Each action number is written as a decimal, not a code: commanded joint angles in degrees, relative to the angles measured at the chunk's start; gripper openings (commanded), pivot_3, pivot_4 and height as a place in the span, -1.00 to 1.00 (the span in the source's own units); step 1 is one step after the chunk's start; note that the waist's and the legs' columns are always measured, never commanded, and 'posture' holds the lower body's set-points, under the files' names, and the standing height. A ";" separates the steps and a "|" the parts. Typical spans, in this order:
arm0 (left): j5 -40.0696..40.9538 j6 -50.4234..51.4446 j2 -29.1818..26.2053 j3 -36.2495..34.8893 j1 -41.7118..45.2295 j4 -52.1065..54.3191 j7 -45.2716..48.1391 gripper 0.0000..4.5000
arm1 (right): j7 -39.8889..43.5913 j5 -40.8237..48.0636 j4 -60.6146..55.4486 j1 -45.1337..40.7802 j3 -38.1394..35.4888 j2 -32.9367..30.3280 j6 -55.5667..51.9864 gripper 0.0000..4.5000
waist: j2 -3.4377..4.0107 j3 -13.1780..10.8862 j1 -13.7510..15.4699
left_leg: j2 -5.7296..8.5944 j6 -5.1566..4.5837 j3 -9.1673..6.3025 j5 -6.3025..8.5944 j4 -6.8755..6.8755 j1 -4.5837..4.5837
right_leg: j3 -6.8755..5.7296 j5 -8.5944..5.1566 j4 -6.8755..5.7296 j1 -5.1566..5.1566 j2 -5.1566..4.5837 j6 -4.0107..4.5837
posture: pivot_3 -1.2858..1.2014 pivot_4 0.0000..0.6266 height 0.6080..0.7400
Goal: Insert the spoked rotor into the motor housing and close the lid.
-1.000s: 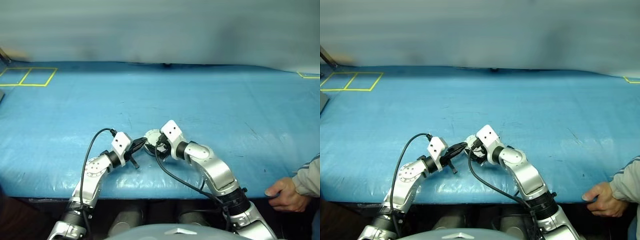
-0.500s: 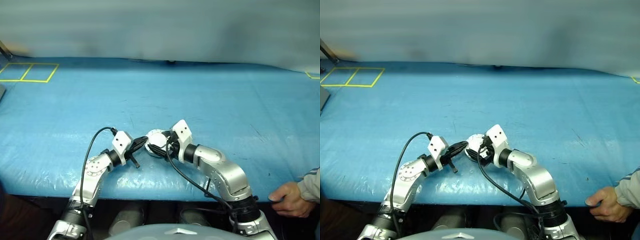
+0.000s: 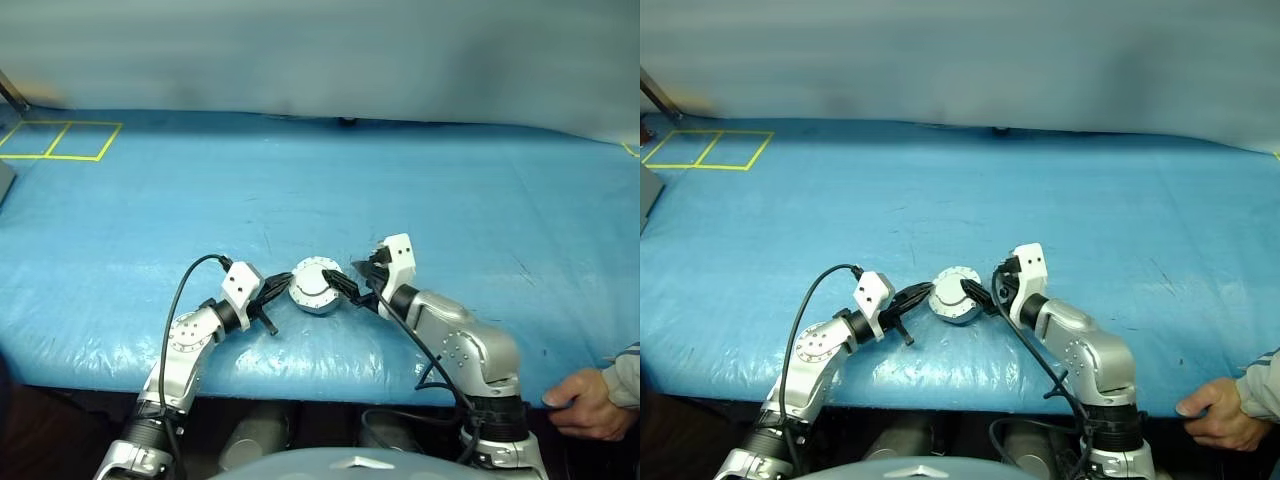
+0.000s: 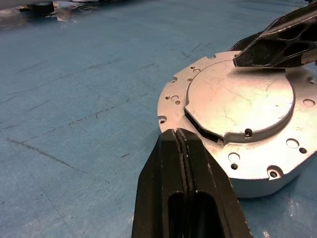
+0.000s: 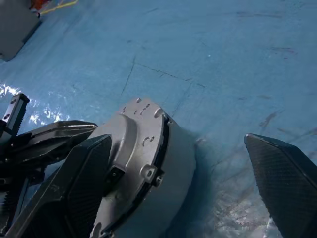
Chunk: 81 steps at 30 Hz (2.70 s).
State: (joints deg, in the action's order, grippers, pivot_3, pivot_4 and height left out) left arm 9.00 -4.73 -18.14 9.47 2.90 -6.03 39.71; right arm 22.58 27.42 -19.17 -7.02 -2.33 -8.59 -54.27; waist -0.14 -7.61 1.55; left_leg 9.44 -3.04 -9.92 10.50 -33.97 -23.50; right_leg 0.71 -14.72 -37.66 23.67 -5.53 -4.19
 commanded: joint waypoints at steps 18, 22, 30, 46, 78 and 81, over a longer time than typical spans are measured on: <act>-1.30 -0.10 -0.35 0.77 -0.86 -1.88 0.39 -1.00 | -1.22 20.85 3.27 4.00 -10.05 5.16 -10.45 0.99 | 0.15 -0.09 0.06 | 0.03 -0.10 0.00 0.06 -0.10 -0.08 | -0.01 0.10 0.07 0.00 -0.02 0.02 | 0.03 -0.52 1.00; -1.35 -0.05 -0.52 0.73 -0.93 -1.67 0.39 -1.00 | -2.31 22.49 4.15 3.99 -10.59 5.81 -10.22 0.43 | 0.15 -0.09 0.03 | 0.03 -0.10 0.01 0.06 -0.11 -0.07 | -0.01 0.15 0.07 -0.01 -0.01 0.11 | 0.03 -0.52 1.00; -1.34 -0.15 -0.52 0.51 -0.90 -1.38 0.06 -1.00 | -3.63 24.50 5.46 3.85 -10.41 5.18 -9.86 -0.44 | 0.21 -0.08 0.00 | 0.02 -0.09 0.01 0.05 -0.24 -0.05 | 0.00 0.11 0.05 -0.06 0.00 -0.13 | 0.03 -0.52 1.00; 11.59 3.35 6.78 -10.51 0.22 6.92 -7.81 -1.00 | -11.29 41.58 8.15 -1.11 -20.20 13.01 -7.29 -0.44 | 0.21 -0.32 -0.87 | 0.02 -0.08 0.01 0.03 -0.31 -0.26 | 0.00 0.29 -0.05 0.07 0.02 0.14 | 0.03 -0.52 1.00; 46.73 36.41 12.11 -17.12 1.16 15.56 -7.71 0.99 | -20.60 60.51 9.34 -5.56 -14.01 12.87 0.26 -0.44 | 0.29 -0.48 -2.26 | 0.04 -0.49 0.04 0.05 -0.86 -0.30 | 0.03 0.34 -0.16 0.02 0.08 0.18 | 0.03 -0.52 1.00; 49.86 38.65 13.26 -18.14 1.96 14.93 -8.26 0.99 | -20.37 61.17 9.41 -5.45 -12.80 12.18 0.14 -0.44 | 0.29 -0.48 -2.27 | 0.04 -0.51 0.05 0.07 -0.91 -0.30 | 0.03 0.35 -0.15 0.00 0.08 0.16 | 0.03 -0.52 1.00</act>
State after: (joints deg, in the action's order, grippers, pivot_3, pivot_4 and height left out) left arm 56.17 32.67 -5.40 -7.85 3.96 8.35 31.62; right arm 0.83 84.84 -6.81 -11.10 -16.05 3.50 -54.29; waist 0.15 -8.09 -0.72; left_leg 9.47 -3.56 -9.88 10.58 -34.91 -23.80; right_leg 0.74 -14.36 -37.82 23.67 -5.44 -4.03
